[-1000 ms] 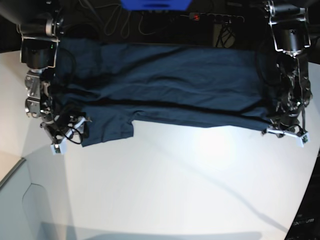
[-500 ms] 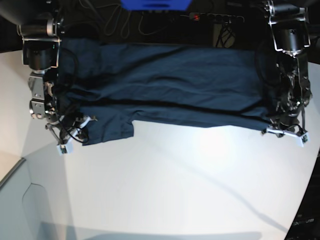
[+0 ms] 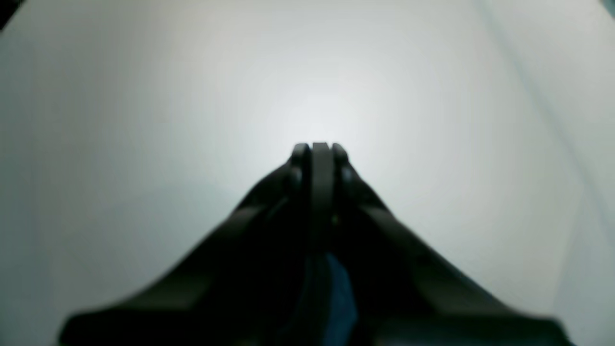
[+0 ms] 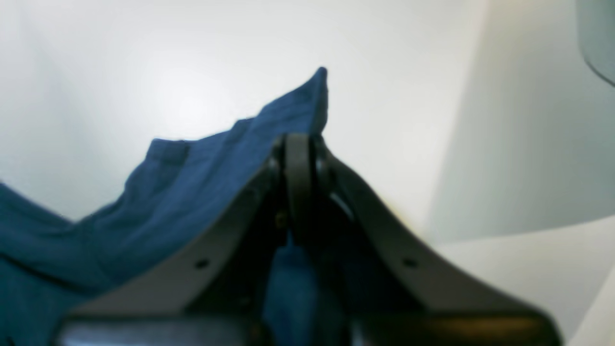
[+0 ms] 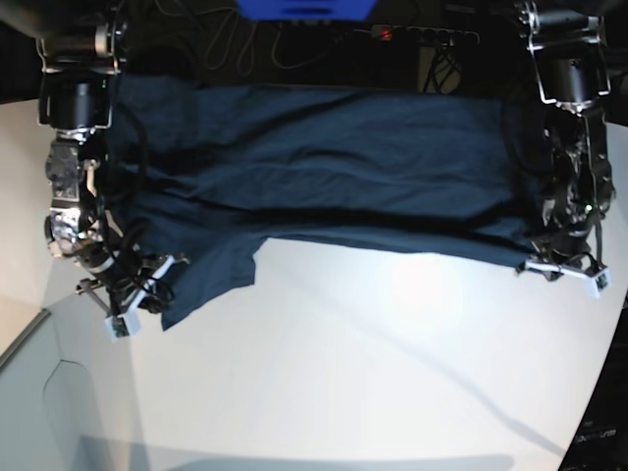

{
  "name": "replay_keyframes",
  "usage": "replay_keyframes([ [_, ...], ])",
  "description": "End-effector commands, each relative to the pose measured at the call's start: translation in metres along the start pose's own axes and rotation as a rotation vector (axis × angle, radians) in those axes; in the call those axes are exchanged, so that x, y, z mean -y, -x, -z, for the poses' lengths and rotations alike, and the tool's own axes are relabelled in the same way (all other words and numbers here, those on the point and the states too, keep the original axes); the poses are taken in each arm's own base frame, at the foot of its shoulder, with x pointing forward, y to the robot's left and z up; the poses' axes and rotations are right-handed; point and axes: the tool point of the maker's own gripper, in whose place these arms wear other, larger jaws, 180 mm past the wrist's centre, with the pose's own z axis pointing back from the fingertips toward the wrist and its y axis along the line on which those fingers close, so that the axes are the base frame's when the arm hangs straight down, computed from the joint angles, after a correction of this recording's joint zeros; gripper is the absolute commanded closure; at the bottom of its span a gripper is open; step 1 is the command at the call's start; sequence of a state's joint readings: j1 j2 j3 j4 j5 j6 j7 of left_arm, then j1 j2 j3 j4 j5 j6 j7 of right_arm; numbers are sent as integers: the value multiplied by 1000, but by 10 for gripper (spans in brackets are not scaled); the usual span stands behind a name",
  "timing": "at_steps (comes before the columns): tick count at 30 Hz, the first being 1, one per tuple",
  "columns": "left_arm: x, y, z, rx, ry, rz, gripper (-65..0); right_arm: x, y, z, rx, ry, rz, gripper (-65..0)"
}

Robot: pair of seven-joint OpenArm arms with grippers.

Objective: Layout the t-shirt on the table in an organized manner, then fold the t-shirt properly
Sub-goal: 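Pull the folded edge with both grippers to flatten the shirt strip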

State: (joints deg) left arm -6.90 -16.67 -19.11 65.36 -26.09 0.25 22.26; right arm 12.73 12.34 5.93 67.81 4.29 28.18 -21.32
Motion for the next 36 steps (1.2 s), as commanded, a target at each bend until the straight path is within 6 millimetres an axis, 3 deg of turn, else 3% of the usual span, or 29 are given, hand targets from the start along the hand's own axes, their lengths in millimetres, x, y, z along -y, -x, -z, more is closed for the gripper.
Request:
replay_keyframes([
  [1,4,-31,-1,83,12,7,0,9,-31,-3,85,19,-14,0],
  [6,12,-51,0,122,27,-1,0,3,-56,-9,153,19,-32,0],
  [9,0,-60,-2,145,1,-34,0,12,-77,-19,220,58,4,0],
  [12,1,-69,-1,162,2,-46,0,20,-87,-27,257,84,20,0],
  [18,4,-71,-1,166,7,-43,0,19,-86,-29,259,87,17,0],
  [20,4,-69,0,164,8,-44,0,16,-76,-32,246,84,17,0],
  [28,9,-55,0,139,15,-65,-1,4,-73,-57,272,90,-34,0],
  [30,12,-47,-4,132,25,-74,-1,0,-69,-64,272,89,-45,0],
  [36,25,-63,-28,195,103,-127,-1,5,-58,-90,276,132,-58,0],
])
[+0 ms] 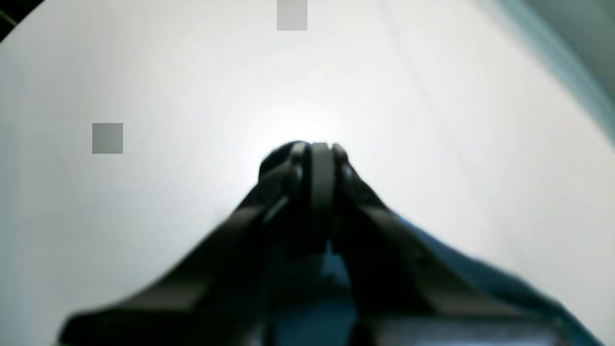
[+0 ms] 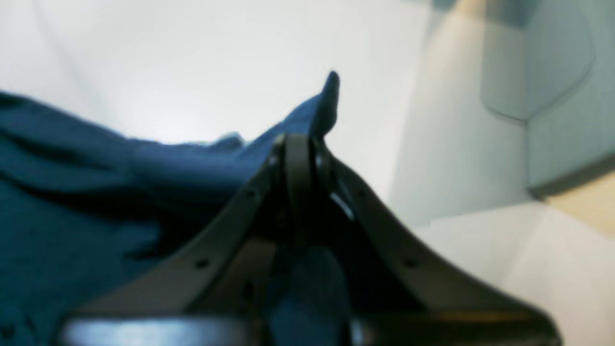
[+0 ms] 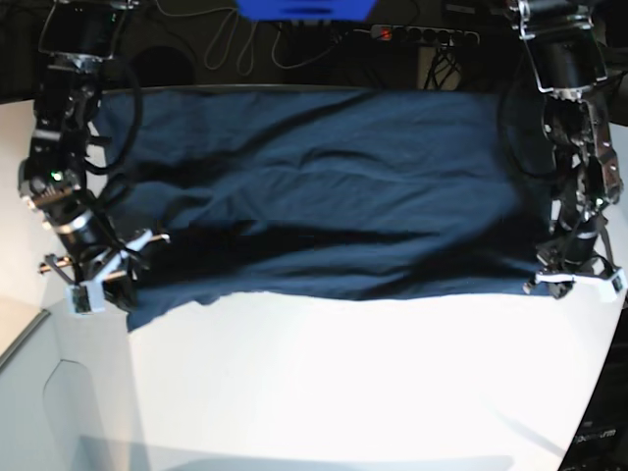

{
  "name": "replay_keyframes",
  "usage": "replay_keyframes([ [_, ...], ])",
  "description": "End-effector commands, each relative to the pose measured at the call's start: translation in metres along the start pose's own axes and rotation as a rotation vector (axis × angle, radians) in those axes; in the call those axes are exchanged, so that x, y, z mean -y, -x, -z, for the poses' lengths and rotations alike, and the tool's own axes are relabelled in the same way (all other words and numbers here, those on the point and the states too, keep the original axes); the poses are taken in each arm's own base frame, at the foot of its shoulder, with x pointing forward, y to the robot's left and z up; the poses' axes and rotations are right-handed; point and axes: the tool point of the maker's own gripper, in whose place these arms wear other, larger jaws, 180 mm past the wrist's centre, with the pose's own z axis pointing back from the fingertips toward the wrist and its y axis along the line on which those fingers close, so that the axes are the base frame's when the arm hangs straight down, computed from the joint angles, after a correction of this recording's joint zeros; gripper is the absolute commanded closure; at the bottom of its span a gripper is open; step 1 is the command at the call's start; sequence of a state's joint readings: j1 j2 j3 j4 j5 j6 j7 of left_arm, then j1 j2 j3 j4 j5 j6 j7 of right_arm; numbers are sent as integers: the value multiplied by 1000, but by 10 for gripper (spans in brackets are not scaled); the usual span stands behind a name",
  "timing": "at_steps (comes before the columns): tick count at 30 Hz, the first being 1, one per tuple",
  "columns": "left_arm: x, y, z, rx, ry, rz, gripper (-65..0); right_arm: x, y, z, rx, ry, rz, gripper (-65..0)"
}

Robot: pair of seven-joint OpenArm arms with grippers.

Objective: Layout the t-shirt on the table in an organized manner, then fold the t-shirt properly
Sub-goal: 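Pull the folded edge with both grippers to flatten the shirt strip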

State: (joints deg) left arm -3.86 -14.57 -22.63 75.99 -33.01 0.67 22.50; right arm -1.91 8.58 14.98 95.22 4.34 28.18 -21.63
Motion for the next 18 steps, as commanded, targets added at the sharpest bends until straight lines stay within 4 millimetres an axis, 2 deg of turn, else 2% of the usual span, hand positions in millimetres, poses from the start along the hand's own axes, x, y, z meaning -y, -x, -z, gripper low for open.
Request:
replay_keyframes([
  [1,11,-31,0,82,37,4,-1,9,-21,-6,72,22,-17,0],
  [5,15,-33,-1,86,47,4,-1,13,-21,-26,83,58,-16,0],
  [9,15,-27,-2,75,46,1,-1,12,-6,-38,51,68,-12,0],
  [11,11,-21,-6,65,40,4,-1,15,0,-44,35,77,-10,0],
  [13,15,-26,-12,83,54,14,-1,16,5,-50,23,84,-12,0],
  [18,22,-32,-33,118,81,51,-1,4,10,-61,18,78,2,0],
])
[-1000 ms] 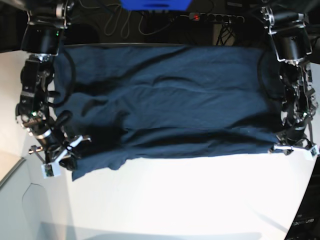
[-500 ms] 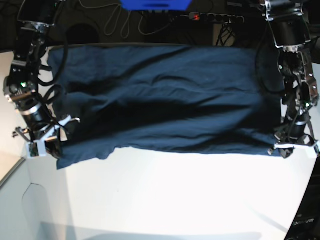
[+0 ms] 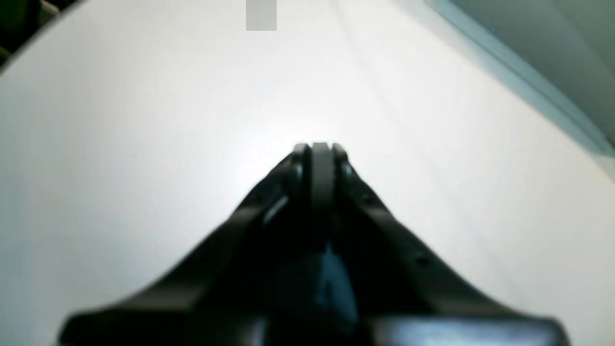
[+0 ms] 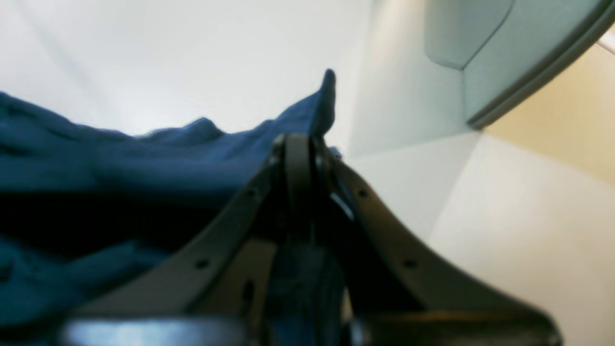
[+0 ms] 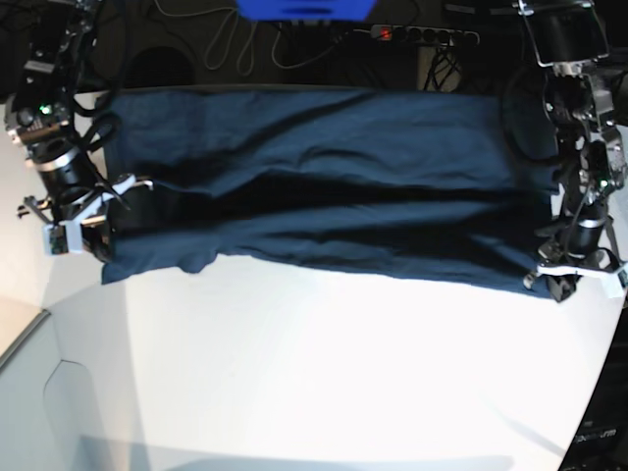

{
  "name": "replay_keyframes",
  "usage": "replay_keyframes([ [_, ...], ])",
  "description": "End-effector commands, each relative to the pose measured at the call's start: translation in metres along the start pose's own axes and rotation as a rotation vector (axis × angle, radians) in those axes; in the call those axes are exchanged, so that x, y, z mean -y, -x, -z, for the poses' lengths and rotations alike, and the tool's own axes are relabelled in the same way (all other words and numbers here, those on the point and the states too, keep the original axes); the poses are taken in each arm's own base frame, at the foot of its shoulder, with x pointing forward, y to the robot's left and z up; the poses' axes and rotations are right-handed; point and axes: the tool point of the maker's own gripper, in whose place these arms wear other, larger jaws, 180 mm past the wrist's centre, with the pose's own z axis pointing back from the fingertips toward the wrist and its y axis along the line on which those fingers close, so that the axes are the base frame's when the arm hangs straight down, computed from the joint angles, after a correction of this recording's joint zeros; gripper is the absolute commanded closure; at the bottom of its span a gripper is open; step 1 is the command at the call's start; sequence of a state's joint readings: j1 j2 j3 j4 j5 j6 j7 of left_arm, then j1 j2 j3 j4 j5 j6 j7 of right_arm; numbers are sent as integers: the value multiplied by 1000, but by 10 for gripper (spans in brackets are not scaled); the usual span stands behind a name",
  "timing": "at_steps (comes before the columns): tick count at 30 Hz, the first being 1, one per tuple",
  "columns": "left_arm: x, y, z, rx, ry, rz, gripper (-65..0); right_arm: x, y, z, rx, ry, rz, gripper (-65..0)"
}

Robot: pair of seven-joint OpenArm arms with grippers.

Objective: Layout the t-shirt on the table in an organized manner, then fold the t-shirt properly
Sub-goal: 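Pull the folded edge with both grippers to flatten the shirt strip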

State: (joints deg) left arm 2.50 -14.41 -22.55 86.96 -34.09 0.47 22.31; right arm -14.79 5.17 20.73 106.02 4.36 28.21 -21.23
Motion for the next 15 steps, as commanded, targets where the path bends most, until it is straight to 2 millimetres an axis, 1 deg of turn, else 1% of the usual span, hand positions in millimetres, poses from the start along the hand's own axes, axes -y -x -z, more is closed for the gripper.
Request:
replay_keyframes([
  [1,2,-23,-6,69,14,16,-1,3,-15,-4,55,5,-12,0],
  [4,-5,-29,-23,96,0,22,-1,-12,-8,-10,42,-34,1,0],
  [5,-6,-27,-28,98,-6,16,-1,-15,-6,-10,38,-40,2,0],
  [8,-21,-30,-40,115,-45,5,-1,-15,-1,-13,29,-39,16,0],
  [9,-26,-28,-42,109,-57,6,-1,-14,0,-14,29,-37,19,0],
  [12,-37,-19,-48,87,-80,10,-1,-5,5,-18,17,-10,25,0],
  [15,-43,-11,-53,68,-93,16,-1,-8,9,-23,4,-23,18,0],
])
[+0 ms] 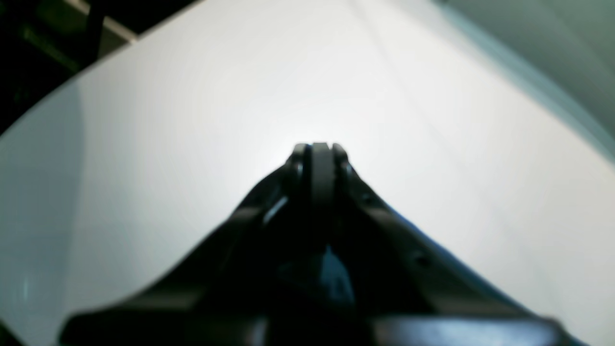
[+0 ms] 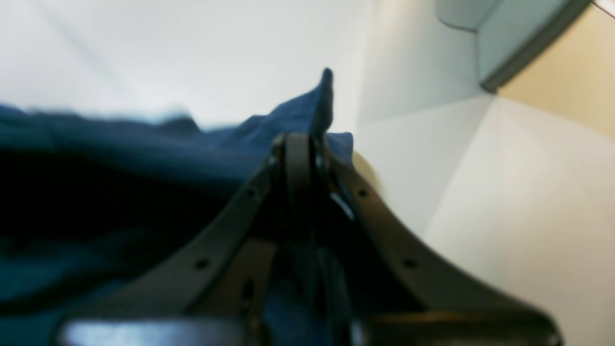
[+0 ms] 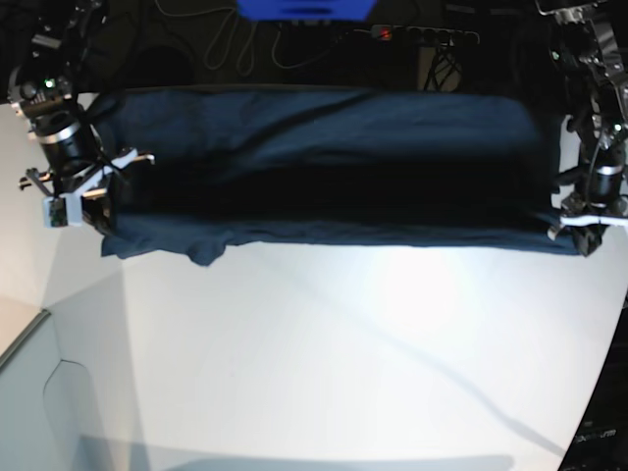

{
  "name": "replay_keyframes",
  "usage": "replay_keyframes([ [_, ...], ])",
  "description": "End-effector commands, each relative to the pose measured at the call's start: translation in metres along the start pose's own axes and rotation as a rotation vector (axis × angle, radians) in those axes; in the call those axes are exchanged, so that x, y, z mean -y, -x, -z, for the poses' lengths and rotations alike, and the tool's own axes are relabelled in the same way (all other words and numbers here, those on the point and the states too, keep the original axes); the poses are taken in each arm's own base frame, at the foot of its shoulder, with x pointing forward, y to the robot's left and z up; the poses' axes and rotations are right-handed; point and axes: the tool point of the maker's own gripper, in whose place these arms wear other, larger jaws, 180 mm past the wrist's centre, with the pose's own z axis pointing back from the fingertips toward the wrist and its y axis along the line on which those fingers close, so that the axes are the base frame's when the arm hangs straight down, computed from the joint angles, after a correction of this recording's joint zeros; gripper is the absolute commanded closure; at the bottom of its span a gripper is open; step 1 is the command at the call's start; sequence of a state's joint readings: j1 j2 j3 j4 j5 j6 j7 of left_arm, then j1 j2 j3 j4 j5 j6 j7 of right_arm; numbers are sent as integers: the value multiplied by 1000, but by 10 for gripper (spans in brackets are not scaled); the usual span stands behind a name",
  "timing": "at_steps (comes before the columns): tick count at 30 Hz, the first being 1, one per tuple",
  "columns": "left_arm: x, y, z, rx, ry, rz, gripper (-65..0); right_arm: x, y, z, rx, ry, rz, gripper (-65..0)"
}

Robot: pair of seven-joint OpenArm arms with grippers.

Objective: Layout the t-shirt on the table in an organized manner, then fold the t-shirt properly
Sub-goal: 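Pull the folded edge with both grippers to flatten the shirt strip, then hold the strip ends with both grippers and tug them apart to straighten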

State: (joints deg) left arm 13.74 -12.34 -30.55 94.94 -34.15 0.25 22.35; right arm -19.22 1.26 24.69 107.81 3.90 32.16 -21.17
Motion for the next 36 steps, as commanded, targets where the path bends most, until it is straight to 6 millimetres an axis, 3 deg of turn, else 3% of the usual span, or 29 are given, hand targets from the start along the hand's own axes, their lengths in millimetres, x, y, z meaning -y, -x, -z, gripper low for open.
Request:
replay_keyframes([
  [1,2,-16,-1,52,12,13,-1,-4,-11,-5,45,-27,-17,0],
  [11,-15,16,-18,-24,-29,15,-1,-13,20,-19,-36,-42,4,0],
  [19,-33,24,-24,-35,-82,-16,-1,-15,30,-27,-66,-48,5,0],
  [27,-41,36,-22,-65,-101,-27,-1,-26,5,-41,4,-54,-20,0],
  [36,-42,33,-15,-57,-104,-32,-1,-56,13,-58,41,-123,43,0],
])
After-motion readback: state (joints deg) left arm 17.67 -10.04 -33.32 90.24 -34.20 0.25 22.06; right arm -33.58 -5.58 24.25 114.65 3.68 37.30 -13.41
